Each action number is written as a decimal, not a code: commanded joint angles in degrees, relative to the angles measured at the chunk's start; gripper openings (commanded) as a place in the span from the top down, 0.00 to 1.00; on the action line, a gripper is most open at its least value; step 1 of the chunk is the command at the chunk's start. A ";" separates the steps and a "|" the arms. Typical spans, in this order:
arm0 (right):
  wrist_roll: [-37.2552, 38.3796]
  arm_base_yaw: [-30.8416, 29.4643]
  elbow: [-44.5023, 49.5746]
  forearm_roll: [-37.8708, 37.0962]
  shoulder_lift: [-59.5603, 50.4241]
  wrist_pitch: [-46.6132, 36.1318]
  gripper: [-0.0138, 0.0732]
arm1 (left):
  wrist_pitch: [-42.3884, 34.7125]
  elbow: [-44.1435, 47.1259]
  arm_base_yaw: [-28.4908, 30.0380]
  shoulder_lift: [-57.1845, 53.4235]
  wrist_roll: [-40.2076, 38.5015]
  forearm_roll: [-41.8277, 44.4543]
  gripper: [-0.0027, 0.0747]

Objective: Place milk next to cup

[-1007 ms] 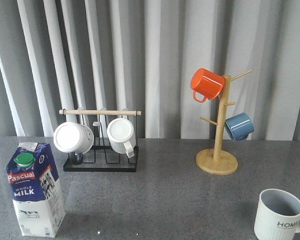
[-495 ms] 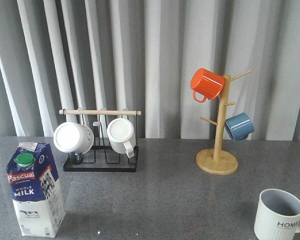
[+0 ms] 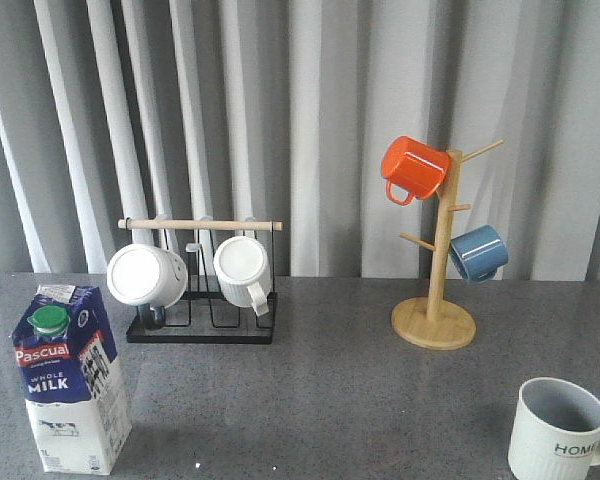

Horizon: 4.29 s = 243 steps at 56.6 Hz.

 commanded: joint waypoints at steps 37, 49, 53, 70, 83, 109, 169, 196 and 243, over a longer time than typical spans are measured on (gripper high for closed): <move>-1.82 0.97 -29.37 6.05 39.12 -5.45 0.84 | -0.75 -27.40 -4.73 31.57 -9.80 5.62 0.97; -1.78 0.97 -29.31 10.80 44.20 -6.06 0.84 | -5.43 -27.40 -5.29 34.18 -9.80 5.62 0.97; -1.78 0.97 -29.31 12.11 44.34 -6.77 0.84 | -5.37 -27.40 -5.29 34.18 -9.80 5.62 0.97; -6.37 0.97 -29.31 12.98 43.65 -6.88 0.77 | -3.26 -27.40 -5.29 34.18 -9.05 5.68 0.78; -11.35 0.97 -29.31 12.98 43.10 -6.74 0.48 | -2.44 -27.40 -5.34 34.18 -8.81 5.68 0.30; -14.67 -1.09 -26.35 12.98 45.64 -14.93 0.25 | 0.54 -27.40 -5.82 34.18 -8.76 5.68 0.23; -17.80 -2.63 -19.09 10.37 55.31 -30.34 0.25 | 1.91 -27.40 -9.27 34.18 -8.76 5.68 0.26; -0.99 -9.12 -19.09 -5.77 66.04 -39.46 0.25 | 1.91 -27.40 -9.27 34.18 -8.76 5.68 0.26; 8.47 -15.96 -23.19 -17.73 85.70 -58.36 0.25 | 1.91 -27.40 -9.27 34.18 -8.76 5.68 0.26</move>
